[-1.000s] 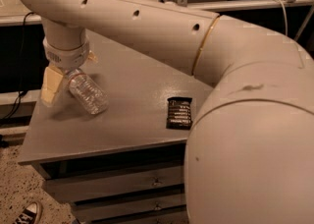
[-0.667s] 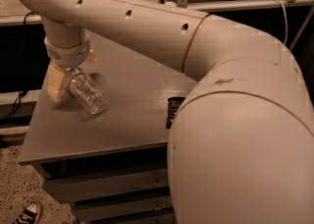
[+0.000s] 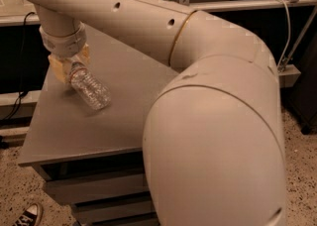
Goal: Place water bottle upright
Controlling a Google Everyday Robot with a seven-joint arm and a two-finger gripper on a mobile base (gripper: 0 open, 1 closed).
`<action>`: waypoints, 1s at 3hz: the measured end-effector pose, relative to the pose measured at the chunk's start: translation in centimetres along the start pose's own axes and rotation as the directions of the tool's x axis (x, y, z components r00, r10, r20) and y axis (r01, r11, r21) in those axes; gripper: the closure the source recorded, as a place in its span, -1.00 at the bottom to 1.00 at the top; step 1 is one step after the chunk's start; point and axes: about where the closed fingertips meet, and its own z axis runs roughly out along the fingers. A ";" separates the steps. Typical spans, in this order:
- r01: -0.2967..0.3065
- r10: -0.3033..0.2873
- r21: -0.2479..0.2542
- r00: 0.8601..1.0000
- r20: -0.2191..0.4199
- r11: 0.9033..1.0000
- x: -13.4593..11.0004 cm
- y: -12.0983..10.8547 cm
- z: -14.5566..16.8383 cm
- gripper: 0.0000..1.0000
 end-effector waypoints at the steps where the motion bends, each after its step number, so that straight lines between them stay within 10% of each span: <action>1: 0.011 -0.011 -0.002 0.997 0.073 1.000 -1.3 -1.4 -2.1 0.73; 2: 0.057 -0.046 -0.041 0.970 0.237 0.998 -2.4 -3.4 -5.9 1.00; 3: 0.130 -0.088 -0.063 0.890 0.447 0.990 -1.9 -6.0 -11.2 1.00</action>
Offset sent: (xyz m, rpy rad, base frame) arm 0.0541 -0.0423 0.1364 0.4575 -0.2134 0.1804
